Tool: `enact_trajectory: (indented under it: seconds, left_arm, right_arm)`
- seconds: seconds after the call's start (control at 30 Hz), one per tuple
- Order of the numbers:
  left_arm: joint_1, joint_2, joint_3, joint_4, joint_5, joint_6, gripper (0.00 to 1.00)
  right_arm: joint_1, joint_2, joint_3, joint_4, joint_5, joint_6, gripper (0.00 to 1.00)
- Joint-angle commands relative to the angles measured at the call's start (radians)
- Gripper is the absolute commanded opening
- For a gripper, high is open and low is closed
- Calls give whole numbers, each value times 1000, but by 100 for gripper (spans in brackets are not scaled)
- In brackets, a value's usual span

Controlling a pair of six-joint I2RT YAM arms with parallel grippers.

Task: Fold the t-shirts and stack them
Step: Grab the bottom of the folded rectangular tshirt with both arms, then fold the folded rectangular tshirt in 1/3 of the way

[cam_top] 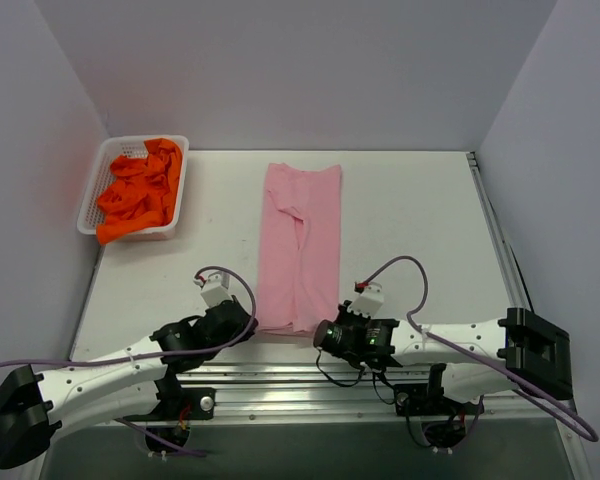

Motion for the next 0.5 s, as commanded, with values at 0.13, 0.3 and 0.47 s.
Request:
enact_trajectory:
  seconds: [0.13,0.3,0.47]
  left_arm:
    - [13,57,238,-77,-67,111,2]
    - [71,143,353,-50,-53,186,2]
    - [191,247,430,25,46,242,2]
  right_arm:
    - [-65,0,247,-226,195,-112,0]
    - [-189,24,321,-157,172,-279,0]
    - [-298,62,391,-82,140,-405,0]
